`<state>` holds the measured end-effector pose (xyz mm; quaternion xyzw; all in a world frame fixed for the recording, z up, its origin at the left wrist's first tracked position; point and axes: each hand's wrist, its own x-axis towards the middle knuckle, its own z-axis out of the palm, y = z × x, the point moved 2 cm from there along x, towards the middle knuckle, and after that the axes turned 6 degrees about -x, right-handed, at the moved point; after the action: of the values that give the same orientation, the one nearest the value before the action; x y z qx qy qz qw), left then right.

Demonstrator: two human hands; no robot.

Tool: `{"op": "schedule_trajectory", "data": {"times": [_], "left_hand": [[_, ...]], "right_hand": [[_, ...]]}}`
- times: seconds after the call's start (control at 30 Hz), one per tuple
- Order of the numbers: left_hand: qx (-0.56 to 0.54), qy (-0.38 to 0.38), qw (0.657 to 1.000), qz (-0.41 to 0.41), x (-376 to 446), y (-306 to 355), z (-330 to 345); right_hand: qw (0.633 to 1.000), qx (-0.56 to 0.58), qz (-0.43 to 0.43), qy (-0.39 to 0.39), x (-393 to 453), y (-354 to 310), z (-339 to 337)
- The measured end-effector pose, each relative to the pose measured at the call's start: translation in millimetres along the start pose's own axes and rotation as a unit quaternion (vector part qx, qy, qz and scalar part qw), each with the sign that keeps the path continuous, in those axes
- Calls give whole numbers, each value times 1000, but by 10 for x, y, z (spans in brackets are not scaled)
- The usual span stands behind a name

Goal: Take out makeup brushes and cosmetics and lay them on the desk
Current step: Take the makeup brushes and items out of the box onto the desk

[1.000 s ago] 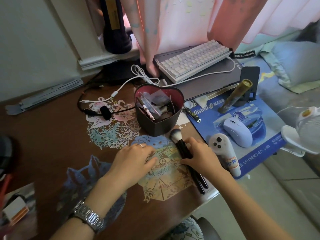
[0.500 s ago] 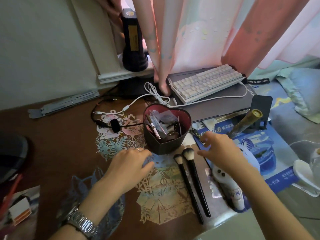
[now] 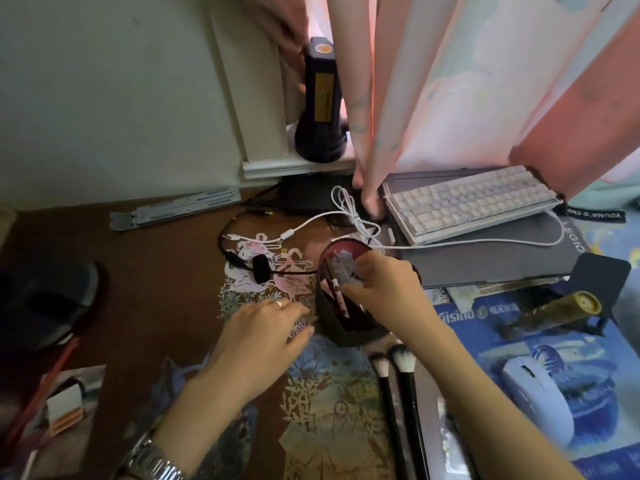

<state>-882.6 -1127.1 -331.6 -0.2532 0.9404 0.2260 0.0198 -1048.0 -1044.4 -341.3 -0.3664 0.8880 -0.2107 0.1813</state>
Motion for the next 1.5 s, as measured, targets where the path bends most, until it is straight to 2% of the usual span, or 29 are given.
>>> {"op": "schedule_trajectory", "data": {"times": [0.2, 0.5, 0.8, 1.07, 1.2, 1.37, 1.5], "left_hand": [[-22, 10, 1000, -17, 39, -25, 28], [-29, -5, 999, -37, 32, -116, 146], [-34, -14, 998, -42, 0, -172, 218], [-50, -14, 998, -28, -26, -178, 169], [-55, -8, 998, -15, -42, -144, 109], [-58, -11, 998, 9, -78, -98, 34], [-50, -9, 998, 36, -113, -51, 0]], "right_hand": [[999, -23, 25, -20, 136, 10, 252], [999, -15, 34, -25, 236, -34, 289], [995, 82, 45, -28, 259, 13, 275], [983, 175, 42, 24, 252, -5, 73], [977, 195, 27, 77, 220, -55, -113], [954, 263, 12, 140, 6, -142, -410], [937, 312, 11, 154, -289, -183, -574]]}}
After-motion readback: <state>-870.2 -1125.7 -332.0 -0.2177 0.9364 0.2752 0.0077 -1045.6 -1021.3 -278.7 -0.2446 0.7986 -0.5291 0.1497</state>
